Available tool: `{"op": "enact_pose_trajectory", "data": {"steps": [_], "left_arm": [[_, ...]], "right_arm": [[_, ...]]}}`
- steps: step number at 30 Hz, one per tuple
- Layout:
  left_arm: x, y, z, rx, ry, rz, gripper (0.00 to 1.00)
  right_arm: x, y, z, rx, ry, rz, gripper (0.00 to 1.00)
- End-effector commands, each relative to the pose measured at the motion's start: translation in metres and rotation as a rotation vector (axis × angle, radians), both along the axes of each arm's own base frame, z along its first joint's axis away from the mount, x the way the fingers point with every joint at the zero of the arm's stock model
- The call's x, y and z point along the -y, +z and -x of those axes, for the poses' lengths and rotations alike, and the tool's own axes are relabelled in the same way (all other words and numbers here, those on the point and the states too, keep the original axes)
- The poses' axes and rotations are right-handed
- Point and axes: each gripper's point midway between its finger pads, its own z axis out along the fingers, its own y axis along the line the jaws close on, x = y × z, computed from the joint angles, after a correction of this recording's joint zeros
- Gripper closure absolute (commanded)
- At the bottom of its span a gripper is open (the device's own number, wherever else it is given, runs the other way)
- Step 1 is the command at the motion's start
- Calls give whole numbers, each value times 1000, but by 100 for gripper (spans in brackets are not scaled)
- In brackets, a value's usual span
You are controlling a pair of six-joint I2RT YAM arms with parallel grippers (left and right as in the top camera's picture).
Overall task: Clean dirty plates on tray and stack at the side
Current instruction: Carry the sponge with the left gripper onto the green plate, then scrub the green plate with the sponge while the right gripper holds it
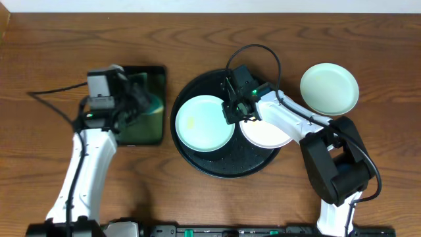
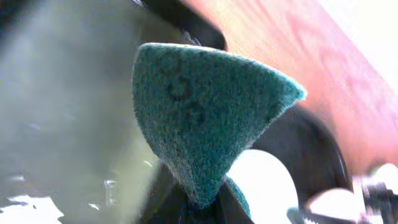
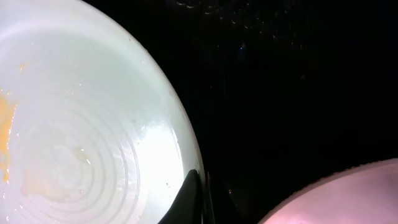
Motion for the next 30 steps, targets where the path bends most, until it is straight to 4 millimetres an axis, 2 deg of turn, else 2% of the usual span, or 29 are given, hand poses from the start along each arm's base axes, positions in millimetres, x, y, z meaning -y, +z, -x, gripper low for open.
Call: {"op": "enact_pose_trajectory", "data": {"steps": [1,7,14,17,20,23,26,30], "left_arm": [[43,-16,5,-62,-103,77,93],[99,-53,21,-172,-256,64,93],[131,-93,20,-219,-320,19,93],[139,-110,20,-236,-334,-5,93],[128,-128,21,-267,-299,-99,93],[100,-142,25,-307,-227,-247,93],[69,-142,28,-330,-152,-396,93],[45,-132,28,-323,-90,-496,93]], "right_arm": [[-1,0,0,12,19,15,99],[-1,0,0,11,19,15,99],[-1,0,0,12,19,15,99],[-1,0,0,12,19,15,99],[-1,0,0,12,19,15,99],[-1,0,0,10,19,16,99],[0,-1,0,9,18,20,99],[0,-1,0,9,18,20,99]]}}
